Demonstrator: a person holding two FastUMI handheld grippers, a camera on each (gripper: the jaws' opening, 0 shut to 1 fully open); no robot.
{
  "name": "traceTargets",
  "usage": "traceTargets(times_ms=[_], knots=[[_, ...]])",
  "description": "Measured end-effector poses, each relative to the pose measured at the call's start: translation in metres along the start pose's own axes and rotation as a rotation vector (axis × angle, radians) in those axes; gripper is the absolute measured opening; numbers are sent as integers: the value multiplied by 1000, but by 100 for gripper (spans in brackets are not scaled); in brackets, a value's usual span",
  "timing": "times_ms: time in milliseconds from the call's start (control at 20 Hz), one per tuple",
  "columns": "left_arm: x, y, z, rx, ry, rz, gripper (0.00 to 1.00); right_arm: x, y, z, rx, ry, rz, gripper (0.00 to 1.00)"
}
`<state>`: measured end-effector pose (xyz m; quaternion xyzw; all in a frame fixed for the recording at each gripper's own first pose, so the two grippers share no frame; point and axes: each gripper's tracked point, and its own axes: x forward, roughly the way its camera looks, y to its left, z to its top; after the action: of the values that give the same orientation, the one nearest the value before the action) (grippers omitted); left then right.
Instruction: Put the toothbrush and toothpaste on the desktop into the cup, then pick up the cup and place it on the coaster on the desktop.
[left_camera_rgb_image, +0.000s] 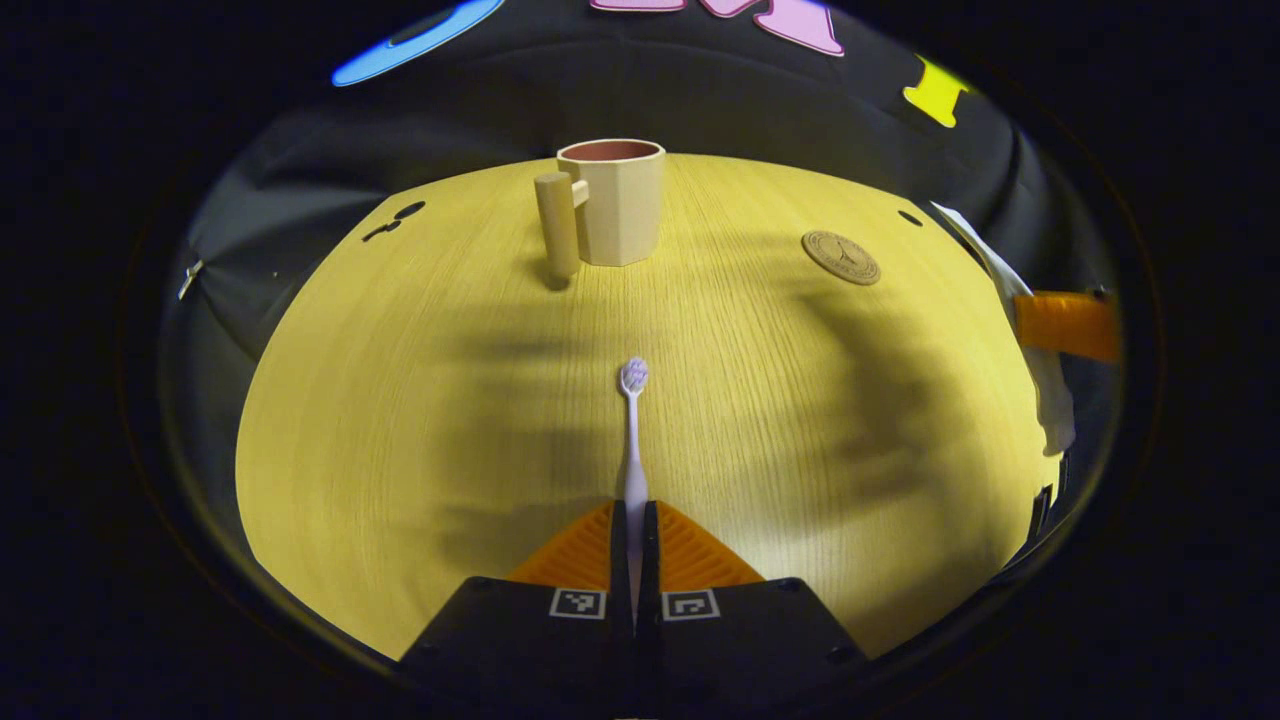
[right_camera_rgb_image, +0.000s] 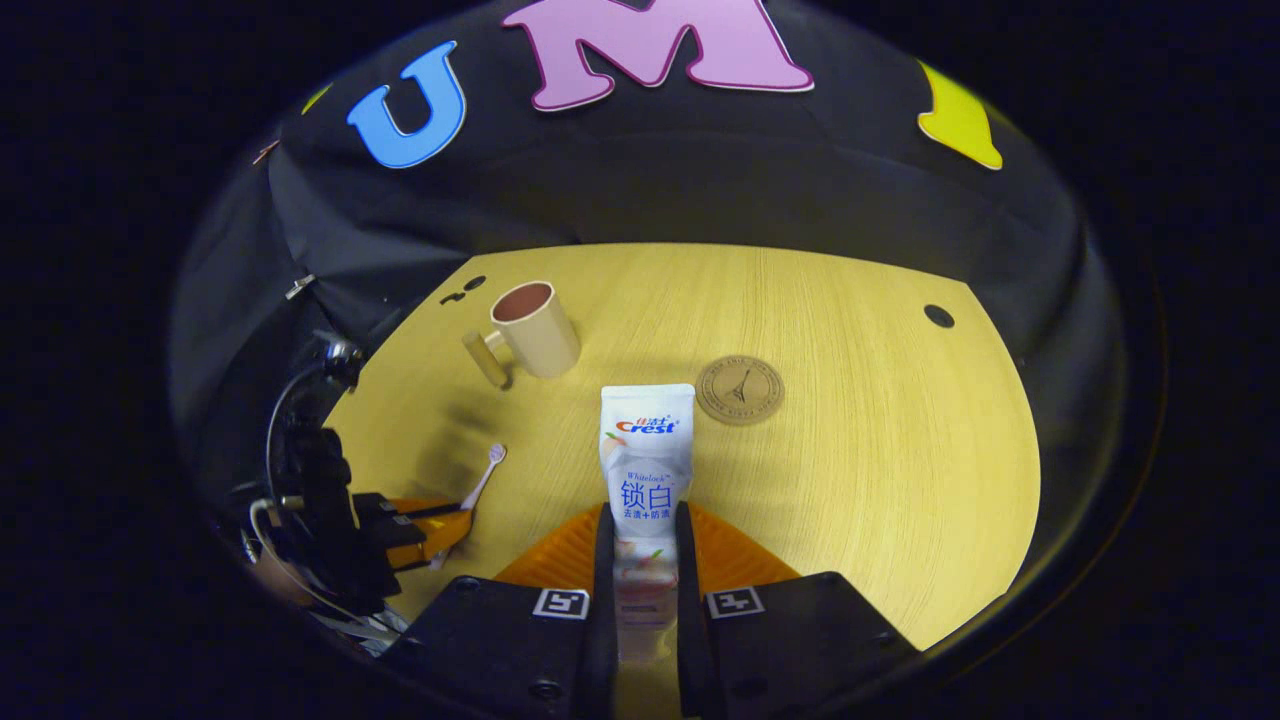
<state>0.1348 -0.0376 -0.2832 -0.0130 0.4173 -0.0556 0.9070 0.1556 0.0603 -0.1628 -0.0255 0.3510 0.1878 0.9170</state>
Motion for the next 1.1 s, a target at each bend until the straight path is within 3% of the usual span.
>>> traceTargets(times_ms=[250, 700, 1100], knots=[[-27, 14, 3, -58, -86, 8, 6, 12, 19, 53, -56, -109, 23, 28], [-96, 42, 43, -227, -261, -41, 6, 49, 69, 156, -93, -334, 70, 27], [-144, 70, 74, -307, -380, -30, 6, 109, 123, 212, 5, -477, 122, 27]])
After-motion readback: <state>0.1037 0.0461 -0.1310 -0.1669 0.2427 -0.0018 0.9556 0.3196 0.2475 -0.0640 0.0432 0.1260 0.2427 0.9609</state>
